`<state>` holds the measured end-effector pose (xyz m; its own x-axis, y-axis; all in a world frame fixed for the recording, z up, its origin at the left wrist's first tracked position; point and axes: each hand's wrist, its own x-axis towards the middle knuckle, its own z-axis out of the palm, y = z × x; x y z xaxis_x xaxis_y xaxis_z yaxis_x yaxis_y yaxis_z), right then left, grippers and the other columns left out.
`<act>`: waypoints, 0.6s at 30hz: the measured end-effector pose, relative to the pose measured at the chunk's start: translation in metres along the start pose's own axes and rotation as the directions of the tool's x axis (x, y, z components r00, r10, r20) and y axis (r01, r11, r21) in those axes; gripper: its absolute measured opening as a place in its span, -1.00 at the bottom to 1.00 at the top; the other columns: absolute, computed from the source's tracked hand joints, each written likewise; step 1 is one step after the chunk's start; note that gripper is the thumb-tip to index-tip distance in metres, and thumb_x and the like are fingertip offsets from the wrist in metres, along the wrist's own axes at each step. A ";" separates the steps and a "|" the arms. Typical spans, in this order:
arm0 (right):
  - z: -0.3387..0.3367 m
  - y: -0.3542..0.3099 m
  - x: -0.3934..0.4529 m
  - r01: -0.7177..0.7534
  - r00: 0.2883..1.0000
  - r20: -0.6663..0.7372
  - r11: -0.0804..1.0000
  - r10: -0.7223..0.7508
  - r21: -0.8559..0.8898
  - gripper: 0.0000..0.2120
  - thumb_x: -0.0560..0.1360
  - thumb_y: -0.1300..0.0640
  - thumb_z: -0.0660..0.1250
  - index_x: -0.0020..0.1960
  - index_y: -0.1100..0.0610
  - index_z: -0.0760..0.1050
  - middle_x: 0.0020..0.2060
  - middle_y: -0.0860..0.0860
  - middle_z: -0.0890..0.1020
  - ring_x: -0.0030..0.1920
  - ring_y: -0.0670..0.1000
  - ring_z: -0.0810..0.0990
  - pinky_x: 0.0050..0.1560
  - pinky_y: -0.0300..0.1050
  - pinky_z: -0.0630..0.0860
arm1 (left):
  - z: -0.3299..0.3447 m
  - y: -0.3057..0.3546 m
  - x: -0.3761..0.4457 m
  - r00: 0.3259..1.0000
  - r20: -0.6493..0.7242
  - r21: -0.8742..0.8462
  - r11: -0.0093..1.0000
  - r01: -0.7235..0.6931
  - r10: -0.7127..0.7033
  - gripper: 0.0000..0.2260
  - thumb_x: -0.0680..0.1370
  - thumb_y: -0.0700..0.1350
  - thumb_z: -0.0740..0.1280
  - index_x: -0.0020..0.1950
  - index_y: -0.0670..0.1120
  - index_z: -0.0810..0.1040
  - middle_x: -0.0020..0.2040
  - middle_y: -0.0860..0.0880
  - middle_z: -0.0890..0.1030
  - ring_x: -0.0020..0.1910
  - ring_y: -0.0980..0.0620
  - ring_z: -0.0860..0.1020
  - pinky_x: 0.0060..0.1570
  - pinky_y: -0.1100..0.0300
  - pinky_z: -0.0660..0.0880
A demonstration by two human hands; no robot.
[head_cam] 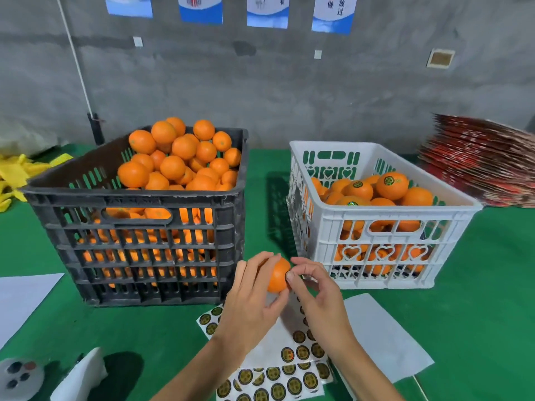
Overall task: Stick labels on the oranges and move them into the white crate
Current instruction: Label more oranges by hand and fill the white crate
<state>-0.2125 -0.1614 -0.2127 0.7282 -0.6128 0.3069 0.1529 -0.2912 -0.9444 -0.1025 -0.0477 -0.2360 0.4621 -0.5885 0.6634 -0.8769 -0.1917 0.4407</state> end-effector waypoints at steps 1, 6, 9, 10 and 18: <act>-0.001 -0.004 0.000 0.003 1.000 -0.004 1.000 -0.003 0.030 -0.92 0.58 0.04 0.42 0.06 -0.03 0.64 0.23 -0.18 0.60 0.28 -0.07 0.57 0.29 -0.03 0.53 | -0.005 0.004 0.003 1.000 -0.020 -0.018 1.000 -0.018 0.018 -0.52 0.58 0.09 0.35 0.47 0.04 0.39 0.41 0.12 0.39 0.28 0.08 0.43 0.19 0.26 0.47; -0.019 -0.036 0.010 -0.111 0.992 0.088 0.967 0.093 0.230 -0.38 0.44 -0.16 0.55 0.43 -0.29 0.38 0.22 -0.17 0.64 0.23 -0.11 0.63 0.09 -0.25 0.60 | -0.032 0.026 0.031 0.993 -0.068 -0.133 0.985 -0.109 0.101 -0.53 0.60 0.16 0.34 0.49 0.10 0.38 0.46 0.20 0.34 0.42 0.09 0.36 0.31 0.40 0.32; -0.027 -0.058 0.020 -0.083 0.983 0.179 0.969 0.041 0.233 -0.62 0.50 -0.29 0.40 0.30 -0.31 0.54 0.21 -0.12 0.67 0.23 -0.07 0.65 0.14 -0.23 0.60 | -0.038 0.048 0.059 0.982 -0.008 -0.185 0.965 -0.186 0.187 -0.51 0.64 0.10 0.30 0.55 0.12 0.29 0.53 0.23 0.27 0.46 0.04 0.30 0.30 0.33 0.39; -0.028 -0.064 0.025 -0.034 0.990 0.143 0.974 0.002 0.225 -0.61 0.53 -0.28 0.36 0.33 -0.25 0.54 0.23 -0.09 0.67 0.25 -0.04 0.64 0.19 -0.19 0.59 | -0.038 0.056 0.070 0.977 0.007 -0.196 0.958 -0.208 0.213 -0.49 0.64 0.03 0.29 0.58 0.09 0.27 0.55 0.23 0.23 0.46 0.03 0.29 0.25 0.24 0.46; -0.070 -0.111 0.078 0.149 0.918 -0.316 0.948 -0.238 -0.280 -0.58 0.45 -0.40 0.37 0.20 -0.28 0.35 -0.10 -0.22 0.67 -0.11 -0.23 0.66 -0.22 -0.38 0.54 | -0.054 0.096 0.135 0.961 0.010 -0.059 0.960 -0.274 0.276 -0.50 0.64 0.03 0.26 0.57 0.04 0.27 0.58 0.19 0.21 0.53 0.22 0.23 0.49 0.18 0.30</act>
<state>-0.2193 -0.2285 -0.0758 0.4213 -0.7260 0.5436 0.0668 -0.5729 -0.8169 -0.1171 -0.1029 -0.0713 0.2012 -0.6266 0.7529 -0.9608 0.0235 0.2763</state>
